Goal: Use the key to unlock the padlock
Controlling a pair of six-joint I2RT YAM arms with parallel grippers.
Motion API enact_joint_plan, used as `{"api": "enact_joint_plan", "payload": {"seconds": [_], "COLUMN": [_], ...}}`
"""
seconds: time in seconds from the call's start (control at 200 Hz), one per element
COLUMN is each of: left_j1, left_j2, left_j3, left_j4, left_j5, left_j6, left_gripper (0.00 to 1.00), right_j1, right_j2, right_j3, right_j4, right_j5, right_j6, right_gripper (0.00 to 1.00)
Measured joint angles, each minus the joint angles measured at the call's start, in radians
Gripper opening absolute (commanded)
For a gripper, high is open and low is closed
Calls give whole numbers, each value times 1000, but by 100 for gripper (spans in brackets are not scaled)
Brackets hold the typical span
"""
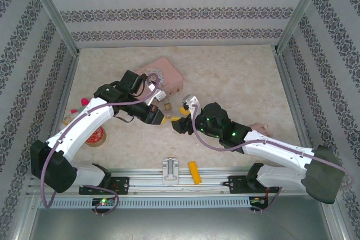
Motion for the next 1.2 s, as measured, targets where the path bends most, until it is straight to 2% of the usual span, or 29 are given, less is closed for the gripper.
{"api": "enact_joint_plan", "payload": {"seconds": [0.38, 0.745, 0.945, 1.084, 1.199], "left_j1": [0, 0, 7, 7, 7], "left_j2": [21, 31, 32, 32, 32], "left_j3": [-9, -9, -9, -9, -9], "left_j4": [-5, -16, -21, -44, -58], "left_j5": [1, 19, 21, 36, 40], "left_j6": [4, 8, 13, 31, 42], "left_gripper": [0, 0, 0, 0, 0], "right_j1": [16, 22, 27, 18, -39], "right_j2": [31, 53, 57, 66, 79], "right_j3": [31, 37, 39, 63, 103], "right_j4": [5, 5, 11, -32, -80], "right_j5": [-26, 26, 135, 237, 272], "right_j6": [-30, -37, -28, 13, 78], "right_gripper": [60, 52, 48, 40, 42]}}
